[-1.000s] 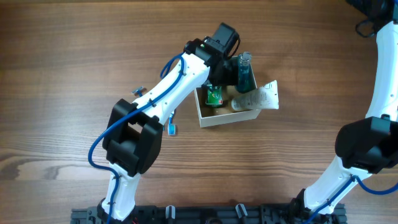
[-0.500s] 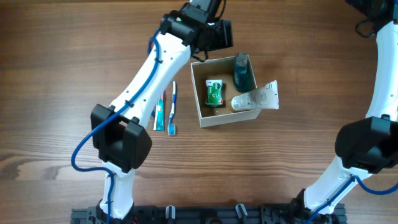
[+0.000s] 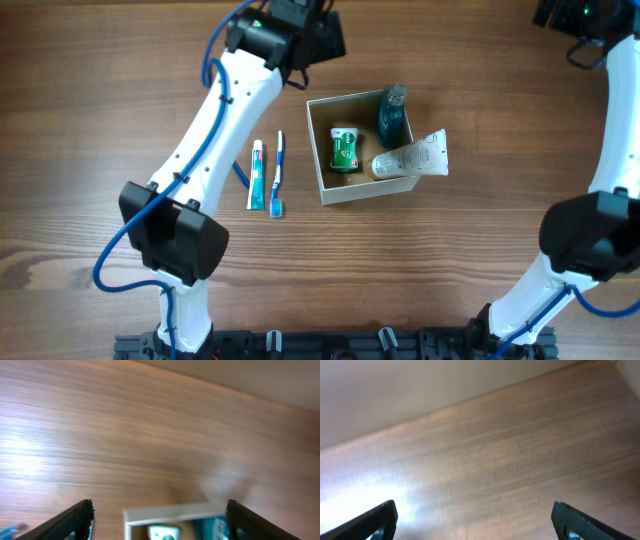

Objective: Pack container

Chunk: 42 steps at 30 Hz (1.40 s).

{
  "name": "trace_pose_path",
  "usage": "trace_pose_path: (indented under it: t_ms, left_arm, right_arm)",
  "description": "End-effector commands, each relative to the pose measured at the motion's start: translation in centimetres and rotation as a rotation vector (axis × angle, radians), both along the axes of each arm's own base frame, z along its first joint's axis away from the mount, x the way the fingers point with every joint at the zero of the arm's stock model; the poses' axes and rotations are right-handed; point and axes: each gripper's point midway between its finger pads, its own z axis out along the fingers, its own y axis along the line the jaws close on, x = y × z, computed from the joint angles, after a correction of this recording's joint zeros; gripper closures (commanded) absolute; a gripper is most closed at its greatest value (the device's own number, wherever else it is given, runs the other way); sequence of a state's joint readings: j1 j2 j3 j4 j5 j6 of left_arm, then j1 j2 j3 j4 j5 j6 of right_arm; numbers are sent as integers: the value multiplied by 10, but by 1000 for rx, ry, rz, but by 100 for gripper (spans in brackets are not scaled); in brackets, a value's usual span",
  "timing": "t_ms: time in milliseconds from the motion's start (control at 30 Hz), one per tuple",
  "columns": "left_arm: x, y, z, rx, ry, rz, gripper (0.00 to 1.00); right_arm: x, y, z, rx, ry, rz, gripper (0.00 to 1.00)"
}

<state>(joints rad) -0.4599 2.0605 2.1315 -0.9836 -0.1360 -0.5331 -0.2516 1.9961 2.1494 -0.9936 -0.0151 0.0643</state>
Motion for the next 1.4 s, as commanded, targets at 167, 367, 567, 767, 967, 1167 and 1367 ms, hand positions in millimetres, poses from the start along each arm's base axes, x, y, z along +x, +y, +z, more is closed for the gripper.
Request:
trace_pose_path:
  t_ms: [167, 367, 567, 767, 967, 1167, 1367]
  left_arm:
    - [39, 92, 40, 113, -174, 261, 0]
    - [51, 138, 44, 112, -189, 350, 0]
    - [55, 166, 44, 117, -186, 402, 0]
    - [56, 175, 44, 118, -188, 418, 0]
    - [58, 189, 41, 132, -183, 448, 0]
    - [57, 206, 40, 137, -175, 478, 0]
    - [45, 225, 28, 155, -101, 500, 0]
  right_arm:
    - [-74, 38, 84, -44, -57, 181, 0]
    - [-112, 59, 73, 53, 54, 214, 0]
    - [-155, 87, 47, 213, 242, 265, 0]
    - [-157, 126, 57, 372, 203, 384, 0]
    - [-154, 126, 56, 331, 203, 385, 0]
    - [-142, 100, 54, 191, 184, 312, 0]
    - [-135, 93, 57, 154, 162, 295, 0]
